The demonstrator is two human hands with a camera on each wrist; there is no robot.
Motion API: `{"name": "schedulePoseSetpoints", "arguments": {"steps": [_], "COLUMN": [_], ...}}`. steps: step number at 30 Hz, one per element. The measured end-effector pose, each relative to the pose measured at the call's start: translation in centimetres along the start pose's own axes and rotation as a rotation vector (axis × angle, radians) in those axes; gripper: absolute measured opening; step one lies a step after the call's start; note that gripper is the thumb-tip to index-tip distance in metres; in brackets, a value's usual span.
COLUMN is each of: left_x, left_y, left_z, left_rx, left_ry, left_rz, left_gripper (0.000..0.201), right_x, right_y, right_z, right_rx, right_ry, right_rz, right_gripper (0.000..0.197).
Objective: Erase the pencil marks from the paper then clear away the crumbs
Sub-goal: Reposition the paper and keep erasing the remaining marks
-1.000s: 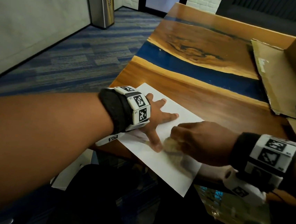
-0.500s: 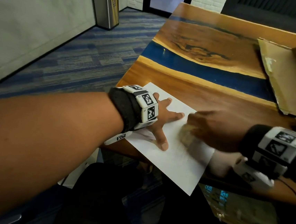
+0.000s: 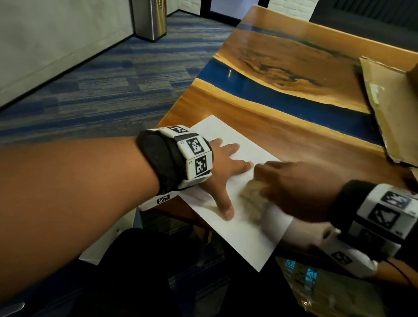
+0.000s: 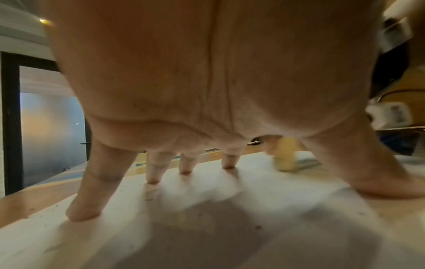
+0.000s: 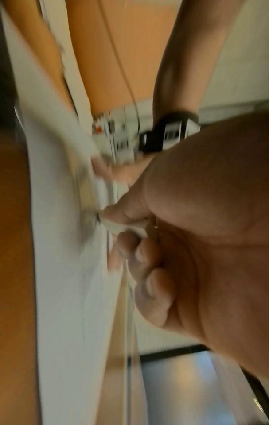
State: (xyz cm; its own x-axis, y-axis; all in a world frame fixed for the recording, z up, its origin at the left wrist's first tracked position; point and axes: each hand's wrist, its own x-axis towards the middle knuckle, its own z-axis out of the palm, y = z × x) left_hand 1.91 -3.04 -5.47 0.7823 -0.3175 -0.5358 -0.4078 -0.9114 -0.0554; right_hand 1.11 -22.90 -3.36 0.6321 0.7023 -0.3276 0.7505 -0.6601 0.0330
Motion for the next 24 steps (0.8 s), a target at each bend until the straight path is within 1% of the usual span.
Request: {"name": "schedulePoseSetpoints", "arguments": {"steps": [2,3,4,6,7,8,11,12,13,14,15,16,17,19,20,21,23,24], "left_x": [-0.1,0.0,0.0,-0.1,-0.2,-0.2,-0.2,-0.1,-0.1,-0.1,-0.2,-0.2,-0.3,-0.3,-0.2,-0.1,-0.2,-0.3], "left_y": [0.2,0.2,0.3,0.3,0.3,0.3,0.4,0.4,0.5,0.5,0.5,0.6,0.5,0.5,0.5,0.5,0.5,0.5], "left_z": [0.2,0.2,0.1,0.1,0.1,0.2,0.2,0.1,0.0,0.1,0.0,0.0,0.0,0.0,-0.1,-0.1,-0.1,-0.1], "left_rx": [0.009,0.015,0.019,0.026,0.027,0.024,0.005,0.006,0.01,0.018,0.024,0.024,0.021,0.01,0.01,0.011,0.019,0.021], "left_ry": [0.006,0.01,0.014,0.018,0.017,0.017,0.011,0.012,0.013,0.013,0.013,0.014,0.015,0.006,0.003,0.002,0.0,0.0], "left_rz": [0.0,0.001,0.004,0.006,0.004,-0.001,-0.008,-0.008,-0.005,-0.004,-0.005,-0.006,-0.01,-0.019,-0.017,-0.012,-0.006,-0.007], "left_gripper": [0.137,0.138,0.138,0.138,0.137,0.137,0.139,0.139,0.138,0.137,0.136,0.136,0.136,0.138,0.138,0.139,0.138,0.138], "right_x": [-0.9,-0.8,-0.3,0.4,0.5,0.3,-0.9,-0.9,-0.6,-0.2,0.0,0.0,-0.2,-0.9,-1.0,-0.7,0.1,0.2], "right_y": [-2.2,-2.1,-1.2,0.9,1.5,1.2,-1.6,-1.5,-0.8,0.2,1.1,1.2,0.5,-1.3,-1.5,-1.1,0.9,1.5], "right_z": [0.6,0.6,0.4,-0.3,-0.3,-0.2,1.0,1.0,0.7,0.5,0.5,0.5,0.6,1.3,1.4,0.9,0.3,0.4], "right_rx": [0.04,0.016,-0.019,-0.064,-0.079,-0.071,0.048,0.052,0.019,-0.006,-0.028,-0.036,-0.013,0.043,0.045,0.009,-0.063,-0.075], "right_ry": [-0.021,-0.024,-0.013,0.014,0.022,0.02,-0.077,-0.087,-0.071,-0.035,0.008,0.028,0.009,-0.058,-0.077,-0.071,-0.005,0.032], "right_rz": [-0.194,-0.221,-0.169,0.035,0.08,0.053,-0.185,-0.191,-0.12,-0.034,0.02,0.012,-0.048,-0.236,-0.269,-0.219,-0.035,-0.003], "right_gripper": [0.023,0.023,0.024,0.027,0.028,0.028,0.024,0.024,0.024,0.026,0.028,0.027,0.026,0.024,0.024,0.025,0.028,0.028]}}
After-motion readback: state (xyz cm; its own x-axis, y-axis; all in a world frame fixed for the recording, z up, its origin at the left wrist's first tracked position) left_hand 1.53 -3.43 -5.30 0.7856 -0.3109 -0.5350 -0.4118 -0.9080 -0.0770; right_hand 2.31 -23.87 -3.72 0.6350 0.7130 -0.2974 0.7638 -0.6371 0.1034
